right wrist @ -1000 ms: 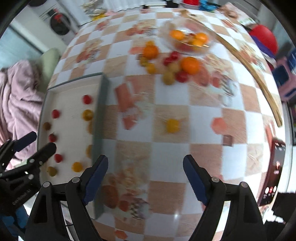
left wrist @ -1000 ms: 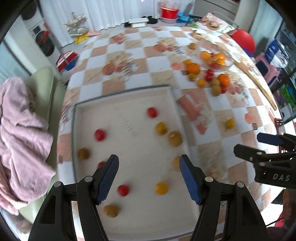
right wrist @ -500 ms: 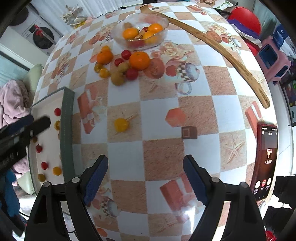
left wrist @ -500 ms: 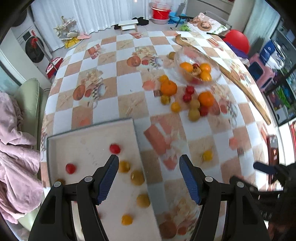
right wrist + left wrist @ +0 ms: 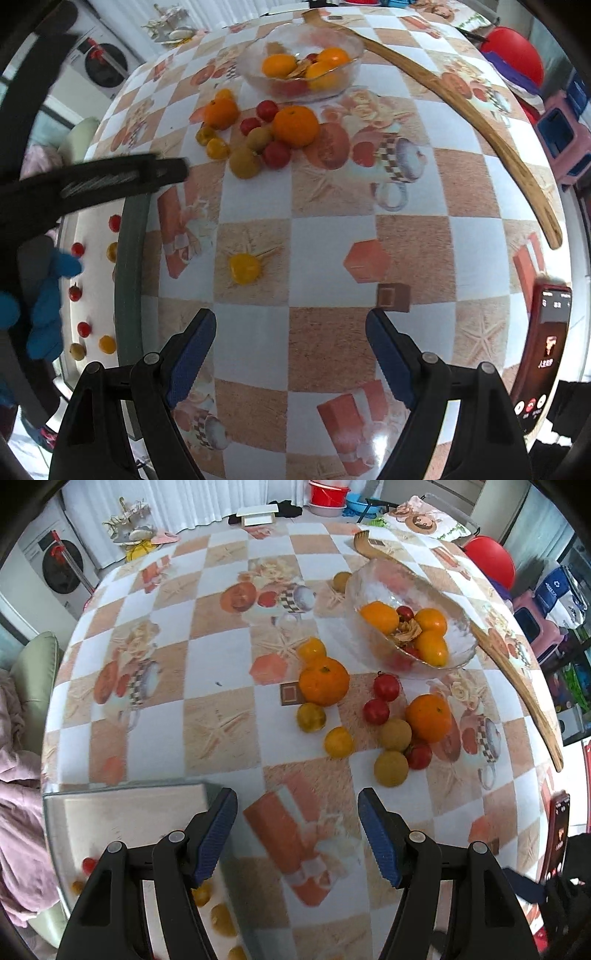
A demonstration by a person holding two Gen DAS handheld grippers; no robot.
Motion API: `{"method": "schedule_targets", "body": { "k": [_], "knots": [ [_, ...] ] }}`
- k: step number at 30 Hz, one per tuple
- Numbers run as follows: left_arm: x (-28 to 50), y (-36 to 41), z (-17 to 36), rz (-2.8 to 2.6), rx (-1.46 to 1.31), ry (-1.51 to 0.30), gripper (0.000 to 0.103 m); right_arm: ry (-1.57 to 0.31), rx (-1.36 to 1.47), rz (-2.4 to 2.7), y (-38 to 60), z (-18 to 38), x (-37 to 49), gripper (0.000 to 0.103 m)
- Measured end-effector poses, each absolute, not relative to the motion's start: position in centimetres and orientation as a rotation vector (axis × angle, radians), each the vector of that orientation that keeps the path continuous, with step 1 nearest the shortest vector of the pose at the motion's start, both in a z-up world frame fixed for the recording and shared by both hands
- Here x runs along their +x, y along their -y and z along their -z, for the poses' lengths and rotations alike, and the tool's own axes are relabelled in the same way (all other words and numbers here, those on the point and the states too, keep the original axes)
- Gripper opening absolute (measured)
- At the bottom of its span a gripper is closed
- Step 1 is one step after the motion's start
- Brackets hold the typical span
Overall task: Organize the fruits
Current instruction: 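Grasp a yellow tomato with left gripper while right gripper grasps another yellow tomato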
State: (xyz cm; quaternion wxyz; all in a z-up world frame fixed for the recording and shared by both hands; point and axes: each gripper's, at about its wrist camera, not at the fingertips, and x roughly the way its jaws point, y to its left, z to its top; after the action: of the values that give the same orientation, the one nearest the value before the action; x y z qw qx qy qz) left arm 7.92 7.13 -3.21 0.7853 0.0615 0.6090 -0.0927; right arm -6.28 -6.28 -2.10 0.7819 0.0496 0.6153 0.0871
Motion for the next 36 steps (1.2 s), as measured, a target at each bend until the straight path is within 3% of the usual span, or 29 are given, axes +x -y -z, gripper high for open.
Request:
{"method": "schedule_targets", "body": {
  "k": [12, 16, 21, 25, 28, 36],
  "knots": [
    [9.8, -6.0, 6.3, 0.156, 0.082, -1.334, 0.068, -1.288, 0.074, -0.220, 4.5, 3.4, -5.6, 0.080],
    [10.0, -5.7, 6.4, 0.146, 0.084, -1.317, 0.068, -1.271, 0.073, -0.225, 3.9, 4.2, -4.7, 0.066],
    [10.4, -5.0, 6.4, 0.154, 0.107, -1.301, 0.055, -1.240, 0.055, -0.228, 3.0, 4.9, -3.5, 0.057],
    [10.4, -3.7, 6.1, 0.187, 0.142, -1.292, 0.032, -1.233, 0.050, -0.247, 2.1, 5.1, -2.8, 0.023],
    [10.4, -2.9, 6.0, 0.199, 0.145, -1.290, 0.023, -1.246, 0.076, -0.255, 2.1, 5.1, -2.5, 0.023],
    [9.8, -4.6, 5.8, 0.229, 0.093, -1.301, 0.023, -1.260, 0.171, -0.261, 4.4, 4.6, -2.6, 0.023]
  ]
}}
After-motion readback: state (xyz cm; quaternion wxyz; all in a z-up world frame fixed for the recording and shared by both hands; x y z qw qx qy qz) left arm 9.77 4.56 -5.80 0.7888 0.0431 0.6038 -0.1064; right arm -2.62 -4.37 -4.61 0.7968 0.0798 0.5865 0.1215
